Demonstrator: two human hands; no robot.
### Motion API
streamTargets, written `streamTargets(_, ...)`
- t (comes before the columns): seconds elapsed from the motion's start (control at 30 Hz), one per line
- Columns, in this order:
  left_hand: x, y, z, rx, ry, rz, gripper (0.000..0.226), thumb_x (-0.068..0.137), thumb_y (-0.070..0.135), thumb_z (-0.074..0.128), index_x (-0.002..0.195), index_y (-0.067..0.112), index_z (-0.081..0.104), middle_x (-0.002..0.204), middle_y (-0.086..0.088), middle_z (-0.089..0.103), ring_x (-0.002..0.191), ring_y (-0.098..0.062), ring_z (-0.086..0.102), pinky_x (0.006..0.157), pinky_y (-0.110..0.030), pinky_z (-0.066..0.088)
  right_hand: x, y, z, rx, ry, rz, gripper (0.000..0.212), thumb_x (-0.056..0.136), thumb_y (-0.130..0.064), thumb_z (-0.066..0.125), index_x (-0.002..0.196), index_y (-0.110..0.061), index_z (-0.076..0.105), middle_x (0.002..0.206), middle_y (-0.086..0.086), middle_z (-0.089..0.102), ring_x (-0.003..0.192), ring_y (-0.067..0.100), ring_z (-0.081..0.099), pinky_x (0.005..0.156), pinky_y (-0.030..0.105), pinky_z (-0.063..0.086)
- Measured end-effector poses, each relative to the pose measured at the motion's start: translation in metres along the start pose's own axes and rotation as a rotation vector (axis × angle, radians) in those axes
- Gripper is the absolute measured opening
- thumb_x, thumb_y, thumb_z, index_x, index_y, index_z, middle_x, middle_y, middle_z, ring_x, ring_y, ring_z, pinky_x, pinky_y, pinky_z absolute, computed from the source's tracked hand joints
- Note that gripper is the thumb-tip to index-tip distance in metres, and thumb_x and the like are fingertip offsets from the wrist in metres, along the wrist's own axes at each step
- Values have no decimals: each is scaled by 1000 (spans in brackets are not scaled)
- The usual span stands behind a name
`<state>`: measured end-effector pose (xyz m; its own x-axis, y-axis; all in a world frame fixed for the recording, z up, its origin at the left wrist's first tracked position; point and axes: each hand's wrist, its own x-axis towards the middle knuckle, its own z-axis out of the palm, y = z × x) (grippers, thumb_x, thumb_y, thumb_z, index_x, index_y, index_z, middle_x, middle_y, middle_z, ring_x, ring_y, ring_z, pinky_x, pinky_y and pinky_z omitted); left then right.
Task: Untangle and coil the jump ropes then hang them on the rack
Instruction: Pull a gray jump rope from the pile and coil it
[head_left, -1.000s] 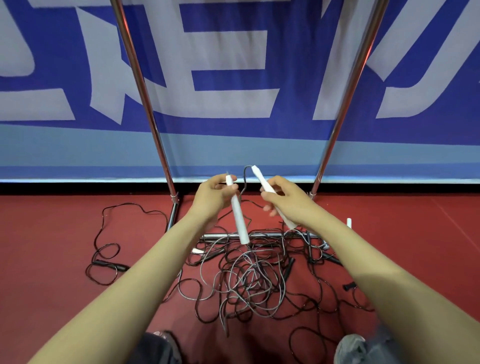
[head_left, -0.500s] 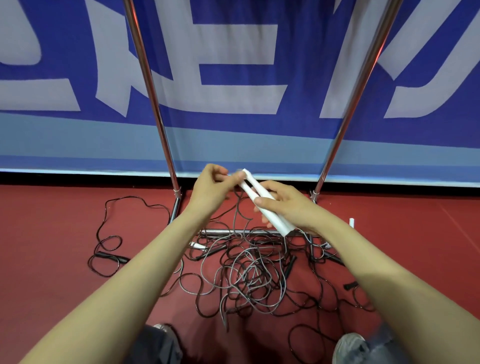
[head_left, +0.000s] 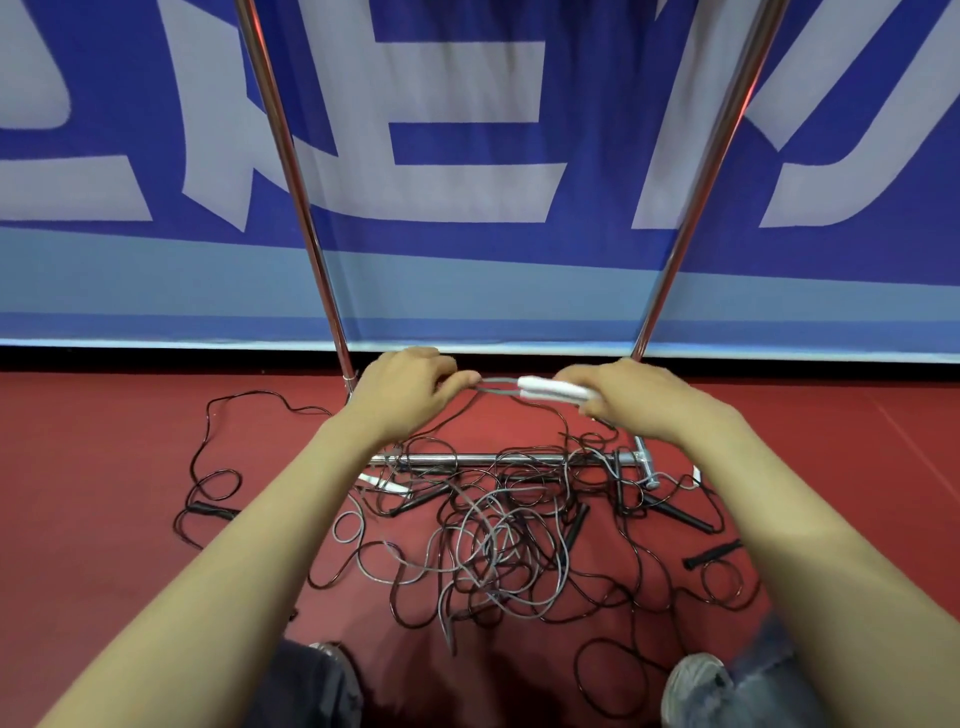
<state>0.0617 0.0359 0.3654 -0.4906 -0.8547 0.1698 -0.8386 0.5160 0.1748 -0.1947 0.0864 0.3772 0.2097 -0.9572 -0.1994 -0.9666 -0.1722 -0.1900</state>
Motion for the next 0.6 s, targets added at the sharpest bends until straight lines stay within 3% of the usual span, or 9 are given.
streamTargets(0.07,1,-2,-6,-186,46,-122,42,97,48,46,71,16,52,61,4,49,64,-20,52,57,-30,35,0,7,-2,-103,180,106,38,98,-23,48,133,-37,44,100,1,62,93,26,59,70,34,40)
streamTargets(0.13,0,1,-10,-583,69,-233,41,97,42,50,66,16,47,56,4,48,56,-17,58,56,-23,39,1,11,-1,-21,299,128,37,99,-25,48,134,-36,43,100,4,62,94,28,58,71,36,40)
streamTargets(0.2,-1,10,-9,-947,17,-271,37,98,34,51,67,14,50,63,0,56,65,-16,63,72,-24,51,5,9,2,202,298,90,36,97,-25,52,131,-37,46,91,3,64,83,23,61,69,36,45)
streamTargets(0.27,0,15,-2,-952,-24,-268,33,100,31,49,73,13,56,72,0,62,80,-20,65,86,-39,55,6,2,1,545,254,38,38,95,-21,57,127,-40,49,82,-2,64,66,10,64,63,31,47)
streamTargets(0.33,3,12,5,-687,9,-282,23,100,29,49,97,11,62,98,-7,65,96,-24,61,95,-39,48,5,-5,-7,796,189,-22,40,94,-16,60,127,-36,52,84,-3,65,63,9,64,61,29,51)
streamTargets(0.43,1,7,5,-594,-13,-220,51,98,28,53,145,14,36,147,-4,39,134,-17,40,111,-30,30,-1,-13,-14,899,0,-112,37,93,-10,61,125,-29,55,84,-1,67,66,11,64,58,22,52)
streamTargets(0.47,0,8,3,-676,-38,-197,58,97,30,55,148,17,31,149,2,36,137,-11,35,112,-28,28,-2,-15,-14,897,-55,-139,36,93,-9,61,122,-29,55,85,0,69,67,11,64,59,23,53)
streamTargets(0.53,0,13,-1,-907,-107,-159,47,96,29,56,140,20,45,140,6,50,129,-5,46,107,-21,31,-3,-17,-13,917,-110,-150,36,93,-10,61,122,-31,56,89,2,70,70,14,64,65,27,54)
streamTargets(0.6,0,20,-5,-1075,-172,-137,21,98,25,51,111,12,62,110,-2,67,108,-11,63,98,-18,41,-4,-17,-13,958,-111,-134,36,92,-10,62,124,-27,56,88,1,70,70,13,64,64,25,53)
